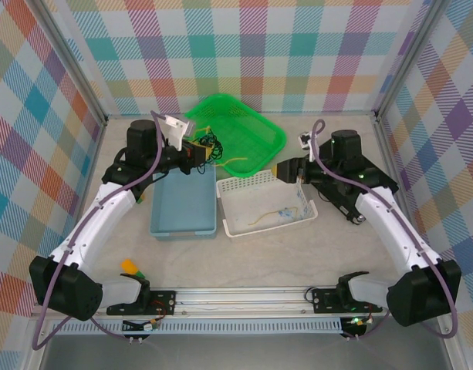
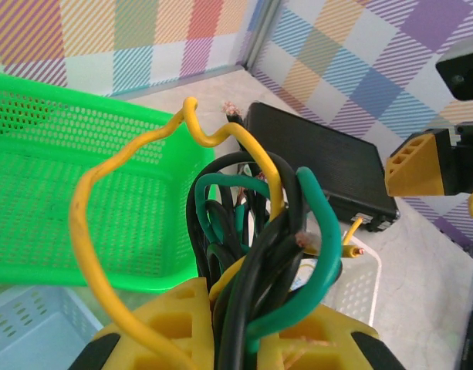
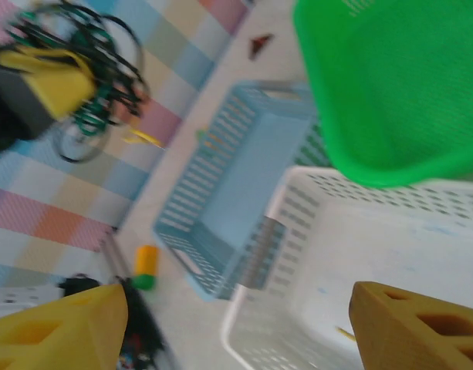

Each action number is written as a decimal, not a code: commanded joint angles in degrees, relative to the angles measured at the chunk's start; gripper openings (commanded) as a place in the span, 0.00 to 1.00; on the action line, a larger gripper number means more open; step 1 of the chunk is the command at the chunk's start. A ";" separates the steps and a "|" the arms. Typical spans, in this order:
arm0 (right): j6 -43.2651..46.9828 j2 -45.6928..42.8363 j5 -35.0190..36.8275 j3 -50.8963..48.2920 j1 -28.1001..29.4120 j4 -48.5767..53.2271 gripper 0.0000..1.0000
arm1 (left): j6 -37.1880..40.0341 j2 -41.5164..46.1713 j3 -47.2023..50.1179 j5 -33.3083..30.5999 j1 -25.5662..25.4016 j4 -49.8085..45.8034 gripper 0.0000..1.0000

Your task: Untangle the cables

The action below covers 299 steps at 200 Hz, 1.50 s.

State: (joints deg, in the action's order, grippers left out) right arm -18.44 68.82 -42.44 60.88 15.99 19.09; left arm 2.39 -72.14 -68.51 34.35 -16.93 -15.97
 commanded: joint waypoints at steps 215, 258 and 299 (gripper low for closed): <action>-7.34 12.21 1.13 9.41 12.30 -6.47 0.00 | -0.63 0.99 0.18 6.40 0.27 3.22 0.00; 0.25 10.38 23.13 11.39 11.71 13.97 0.00 | -0.50 1.56 0.40 5.21 0.23 3.49 0.00; -0.61 9.27 37.33 10.54 10.84 22.22 0.00 | -0.22 1.88 0.48 4.71 0.23 3.31 0.00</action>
State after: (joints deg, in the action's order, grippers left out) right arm -20.45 79.20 -21.80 71.94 28.84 27.18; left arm 2.20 -72.14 -67.59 41.12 -18.02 -15.38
